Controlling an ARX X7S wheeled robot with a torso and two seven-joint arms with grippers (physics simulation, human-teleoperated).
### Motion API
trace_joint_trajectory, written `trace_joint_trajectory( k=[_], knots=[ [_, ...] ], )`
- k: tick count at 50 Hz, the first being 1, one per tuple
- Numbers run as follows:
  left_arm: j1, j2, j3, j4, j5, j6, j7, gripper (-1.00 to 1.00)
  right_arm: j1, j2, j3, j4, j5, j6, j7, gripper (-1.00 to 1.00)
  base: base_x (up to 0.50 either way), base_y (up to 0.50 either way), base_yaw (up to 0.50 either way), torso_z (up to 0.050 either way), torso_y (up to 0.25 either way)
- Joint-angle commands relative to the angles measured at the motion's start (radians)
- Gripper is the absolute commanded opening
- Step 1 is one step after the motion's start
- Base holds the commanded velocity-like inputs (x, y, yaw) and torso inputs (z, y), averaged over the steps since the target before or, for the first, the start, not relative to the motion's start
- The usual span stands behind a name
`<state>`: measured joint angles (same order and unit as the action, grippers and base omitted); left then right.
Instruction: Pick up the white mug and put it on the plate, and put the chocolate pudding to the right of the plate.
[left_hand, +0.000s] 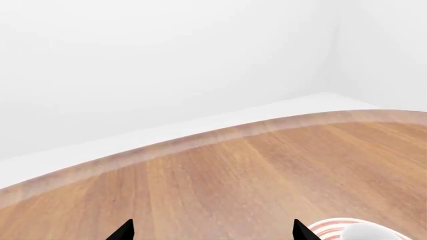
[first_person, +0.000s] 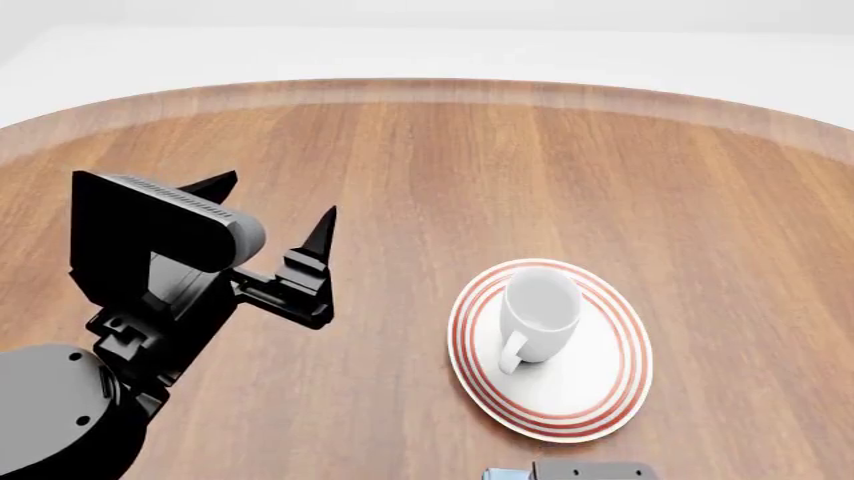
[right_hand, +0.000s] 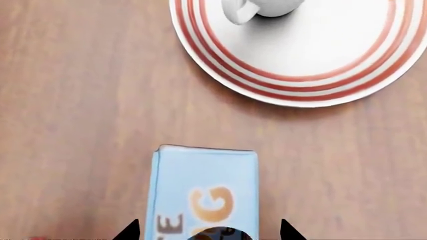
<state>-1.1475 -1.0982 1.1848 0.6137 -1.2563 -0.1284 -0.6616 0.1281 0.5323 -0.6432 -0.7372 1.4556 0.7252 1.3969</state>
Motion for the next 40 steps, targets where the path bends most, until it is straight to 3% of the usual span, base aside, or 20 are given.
trace_joint_trajectory(
  k=[1,6,7,28,40],
  knots=[
    [0.009,0.02,-0.029,0.0,0.01,0.022,0.027,1.0,-0.01,-0.023,0.011,0.032,-0.043,0.0,-0.056,1.0,0.0,0.0,0.0,0.0,0.0],
    [0.009,0.019,-0.03,-0.001,0.01,0.021,0.029,1.0,-0.006,-0.025,0.006,0.033,-0.047,0.003,-0.063,1.0,0.0,0.0,0.0,0.0,0.0],
    [0.009,0.019,-0.03,-0.001,0.01,0.021,0.029,1.0,-0.002,-0.024,0.003,0.031,-0.052,0.007,-0.066,-1.0,0.0,0.0,0.0,0.0,0.0],
    [0.016,0.018,-0.033,-0.002,0.012,0.024,0.031,1.0,0.034,-0.021,-0.033,0.009,-0.104,0.044,-0.075,-1.0,0.0,0.0,0.0,0.0,0.0],
    [0.018,0.009,-0.037,0.005,0.007,0.027,0.029,1.0,0.103,0.05,0.034,-0.142,0.048,0.036,0.047,-1.0,0.0,0.0,0.0,0.0,0.0]
  ],
)
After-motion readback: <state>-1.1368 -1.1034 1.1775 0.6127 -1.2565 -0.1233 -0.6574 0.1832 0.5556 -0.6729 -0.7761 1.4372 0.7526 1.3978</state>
